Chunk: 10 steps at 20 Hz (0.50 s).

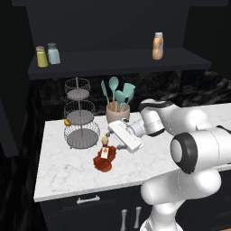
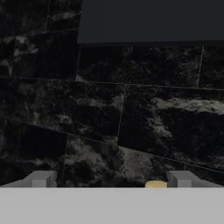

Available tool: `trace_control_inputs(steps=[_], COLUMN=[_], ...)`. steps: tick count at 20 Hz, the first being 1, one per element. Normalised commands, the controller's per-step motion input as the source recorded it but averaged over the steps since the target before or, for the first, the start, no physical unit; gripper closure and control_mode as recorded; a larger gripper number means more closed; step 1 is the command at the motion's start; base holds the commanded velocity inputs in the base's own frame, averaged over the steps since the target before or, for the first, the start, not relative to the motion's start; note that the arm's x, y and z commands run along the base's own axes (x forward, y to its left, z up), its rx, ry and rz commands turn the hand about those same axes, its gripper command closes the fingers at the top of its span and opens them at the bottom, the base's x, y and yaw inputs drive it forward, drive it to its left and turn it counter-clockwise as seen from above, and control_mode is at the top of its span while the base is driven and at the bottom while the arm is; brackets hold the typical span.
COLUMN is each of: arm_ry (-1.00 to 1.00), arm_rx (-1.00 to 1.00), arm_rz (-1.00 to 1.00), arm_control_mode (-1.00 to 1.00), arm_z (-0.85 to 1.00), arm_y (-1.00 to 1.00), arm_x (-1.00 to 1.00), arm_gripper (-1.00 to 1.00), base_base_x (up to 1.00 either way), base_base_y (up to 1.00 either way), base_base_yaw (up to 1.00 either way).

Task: Put the shaker and condiment bottle from the counter next to their counterparts in the cabinet.

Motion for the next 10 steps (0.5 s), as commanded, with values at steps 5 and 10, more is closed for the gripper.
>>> trace_control_inputs(steps=[5, 10], arm_ry=[0.01, 0.00], arm_rx=[0.00, 0.00], arm_rz=[-0.04, -0.04], arm_control_mode=[-1.00, -1.00], arm_z=[0.00, 0.00], arm_y=[0.06, 0.09], arm_x=[0.10, 0.04], arm_gripper=[-1.00, -1.00], base_base_x=[0.00, 0.00], base_base_y=[0.00, 0.00], base_base_yaw=[0.00, 0.00])
